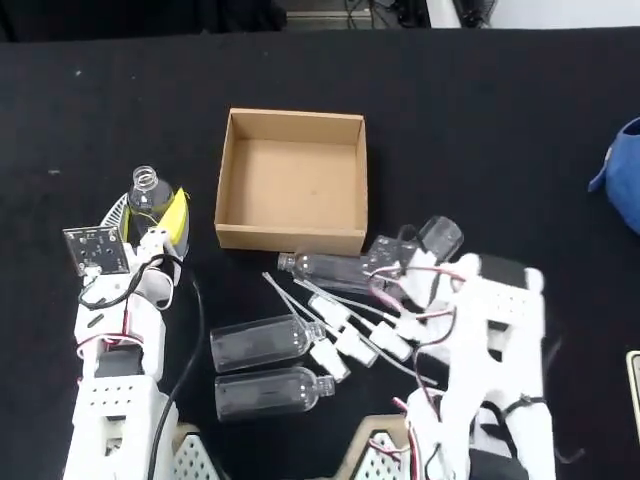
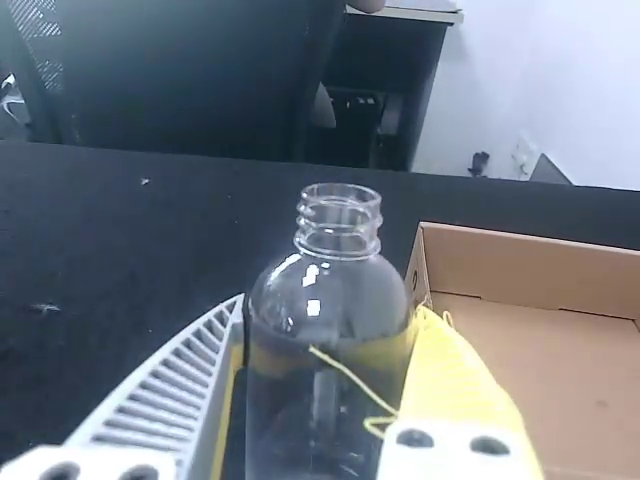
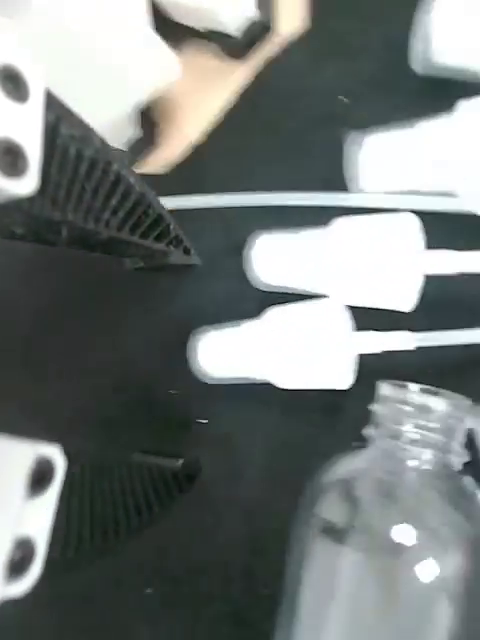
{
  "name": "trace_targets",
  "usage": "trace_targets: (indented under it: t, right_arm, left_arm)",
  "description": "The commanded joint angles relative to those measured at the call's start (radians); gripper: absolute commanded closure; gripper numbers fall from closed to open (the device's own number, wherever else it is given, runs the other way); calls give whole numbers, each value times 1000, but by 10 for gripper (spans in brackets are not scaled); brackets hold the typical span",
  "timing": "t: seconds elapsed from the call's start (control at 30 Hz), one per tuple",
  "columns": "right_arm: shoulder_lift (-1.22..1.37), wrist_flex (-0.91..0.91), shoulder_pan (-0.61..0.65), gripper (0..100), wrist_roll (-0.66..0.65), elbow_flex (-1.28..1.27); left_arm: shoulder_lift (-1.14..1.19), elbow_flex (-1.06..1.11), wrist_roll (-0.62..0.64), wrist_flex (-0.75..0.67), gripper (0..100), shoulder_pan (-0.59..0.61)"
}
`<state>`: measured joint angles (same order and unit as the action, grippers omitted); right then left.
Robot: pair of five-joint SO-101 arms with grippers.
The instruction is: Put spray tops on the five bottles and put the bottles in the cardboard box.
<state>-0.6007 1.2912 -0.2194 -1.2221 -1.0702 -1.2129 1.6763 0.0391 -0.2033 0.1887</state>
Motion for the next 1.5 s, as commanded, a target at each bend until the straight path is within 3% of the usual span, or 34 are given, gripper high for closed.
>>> trace_targets:
  t: [0.0, 0.3, 0.5, 0.63, 0.93, 1.13, 1.3, 1.47]
  right_arm:
    - [-27, -143, 77, 754, 112, -68]
    - [-31, -361, 71, 769, 235, -205]
    - [-33, -353, 17, 991, 233, -180]
    - [-33, -219, -68, 988, 227, -35]
    - [-33, 270, -187, 988, -58, 338]
    - [-25, 253, -365, 988, -110, 524]
    - [-24, 9, -468, 988, 97, 374]
    - [-24, -288, -589, 988, 500, 211]
  left_arm:
    - [-11, 24, 9, -21, 970, 12]
    - [-11, 24, 9, -21, 970, 7]
    - [-12, 24, 9, -21, 970, 7]
    - [-12, 24, 9, -21, 970, 7]
    - [-12, 24, 9, -21, 970, 7]
    - [-12, 24, 9, -21, 970, 7]
    - [-9, 24, 9, -21, 970, 7]
    - [-8, 24, 9, -21, 970, 7]
